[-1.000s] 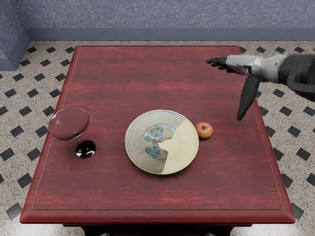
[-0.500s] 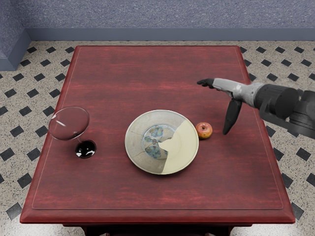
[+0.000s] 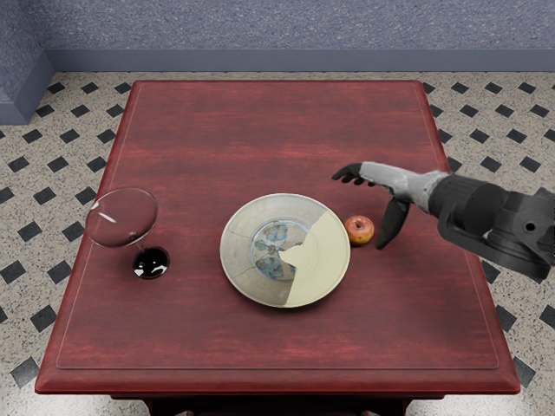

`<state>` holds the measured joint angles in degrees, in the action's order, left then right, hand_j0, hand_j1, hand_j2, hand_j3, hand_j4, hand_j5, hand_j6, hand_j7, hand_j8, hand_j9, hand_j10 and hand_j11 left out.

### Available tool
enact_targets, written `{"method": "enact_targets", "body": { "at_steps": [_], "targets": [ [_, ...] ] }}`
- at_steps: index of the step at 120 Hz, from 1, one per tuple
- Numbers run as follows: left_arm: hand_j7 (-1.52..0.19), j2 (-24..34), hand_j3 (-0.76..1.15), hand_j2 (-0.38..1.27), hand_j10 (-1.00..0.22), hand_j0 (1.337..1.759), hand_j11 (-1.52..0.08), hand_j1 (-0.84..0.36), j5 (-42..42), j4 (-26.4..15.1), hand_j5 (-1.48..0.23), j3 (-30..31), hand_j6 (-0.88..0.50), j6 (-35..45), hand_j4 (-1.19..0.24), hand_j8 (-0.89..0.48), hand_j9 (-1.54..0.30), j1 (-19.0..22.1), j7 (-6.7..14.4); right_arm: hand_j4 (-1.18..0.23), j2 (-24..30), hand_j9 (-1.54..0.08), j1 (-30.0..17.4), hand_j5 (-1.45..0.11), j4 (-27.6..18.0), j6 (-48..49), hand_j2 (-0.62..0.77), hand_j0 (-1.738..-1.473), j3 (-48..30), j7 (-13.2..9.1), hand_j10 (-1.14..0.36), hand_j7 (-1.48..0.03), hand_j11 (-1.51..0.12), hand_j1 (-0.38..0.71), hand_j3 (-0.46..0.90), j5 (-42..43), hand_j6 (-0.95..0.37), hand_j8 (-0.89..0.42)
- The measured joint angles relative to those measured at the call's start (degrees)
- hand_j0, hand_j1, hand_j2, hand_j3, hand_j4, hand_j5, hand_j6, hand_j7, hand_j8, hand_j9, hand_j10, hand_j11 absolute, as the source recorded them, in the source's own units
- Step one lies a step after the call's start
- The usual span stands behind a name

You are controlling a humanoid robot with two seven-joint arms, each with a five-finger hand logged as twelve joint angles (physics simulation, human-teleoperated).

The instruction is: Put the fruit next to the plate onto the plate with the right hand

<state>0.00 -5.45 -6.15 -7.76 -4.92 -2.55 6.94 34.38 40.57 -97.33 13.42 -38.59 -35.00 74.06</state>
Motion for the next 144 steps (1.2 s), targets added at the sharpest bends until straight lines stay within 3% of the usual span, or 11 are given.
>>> {"method": "enact_targets", "body": {
  "at_steps": [53, 144],
  "targets": [
    [0.00, 0.0, 0.00, 0.00, 0.00, 1.658, 0.00, 0.35, 0.0, 0.0, 0.00, 0.0, 0.00, 0.0, 0.00, 0.00, 0.00, 0.0, 0.0, -0.25, -1.5, -0.32, -5.3, -0.32, -1.9, -5.1, -0.05, -1.658, 0.0, 0.0, -0.25, -0.32, -0.32, -0.05, 0.00, 6.2, -0.25, -0.25],
    [0.00, 0.0, 0.00, 0.00, 0.00, 1.658, 0.00, 0.35, 0.0, 0.0, 0.00, 0.0, 0.00, 0.0, 0.00, 0.00, 0.00, 0.0, 0.0, -0.37, -2.8, -0.48, -8.0, -0.48, -0.9, -8.5, -0.07, -1.658, 0.8, 0.0, -0.37, -0.48, -0.48, 0.09, 0.00, 8.1, -0.37, -0.37]
  ]
}}
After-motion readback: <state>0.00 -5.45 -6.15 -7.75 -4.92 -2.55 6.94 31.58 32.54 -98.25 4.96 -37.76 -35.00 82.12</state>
